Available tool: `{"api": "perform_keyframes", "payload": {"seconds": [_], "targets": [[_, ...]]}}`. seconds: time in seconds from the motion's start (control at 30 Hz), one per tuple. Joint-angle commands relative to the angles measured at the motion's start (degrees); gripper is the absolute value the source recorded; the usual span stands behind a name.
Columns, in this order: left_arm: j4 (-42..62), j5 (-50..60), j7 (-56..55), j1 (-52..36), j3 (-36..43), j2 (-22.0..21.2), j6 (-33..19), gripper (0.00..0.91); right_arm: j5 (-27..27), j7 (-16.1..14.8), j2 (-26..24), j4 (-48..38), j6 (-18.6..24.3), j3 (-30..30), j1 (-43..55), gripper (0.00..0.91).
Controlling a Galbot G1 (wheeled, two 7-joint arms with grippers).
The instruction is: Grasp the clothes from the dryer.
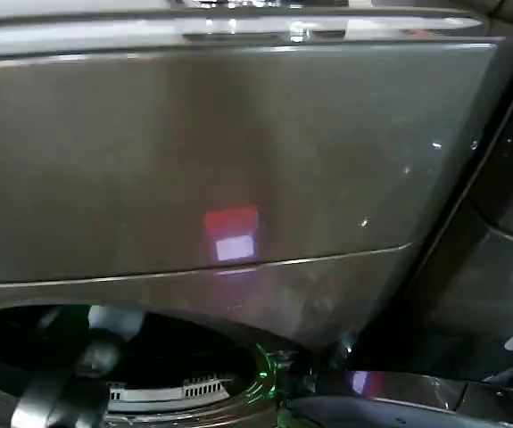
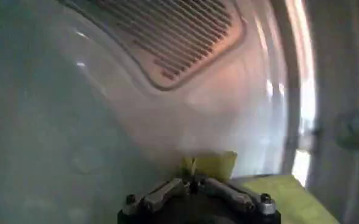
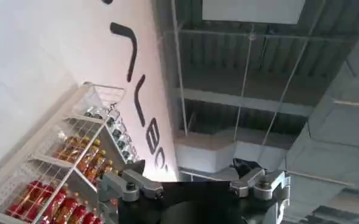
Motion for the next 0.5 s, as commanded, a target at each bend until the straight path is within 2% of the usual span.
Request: {"api": "perform_keyframes", "payload": {"seconds": [0.03, 0.37, 0.5], "targets": [[-10.7, -1.8, -13.8, 8.4, -6.7, -2.7, -4.5, 0.0, 0.0, 0.2, -0.1, 0.0, 0.0, 0.0, 0.1, 0.907], [-17.5, 1.3, -21.0, 13.4, -9.8, -5.2, -8.7, 0.0, -0.2, 0.0, 0.2, 0.1, 0.2, 0.1, 0.1, 0.907], [-19.8, 2.1, -22.5, 15.7, -10.7, -5.3, -8.2, 0.0, -0.4, -0.2, 0.2, 0.1, 0.3, 0.1, 0.0, 0.907]]}}
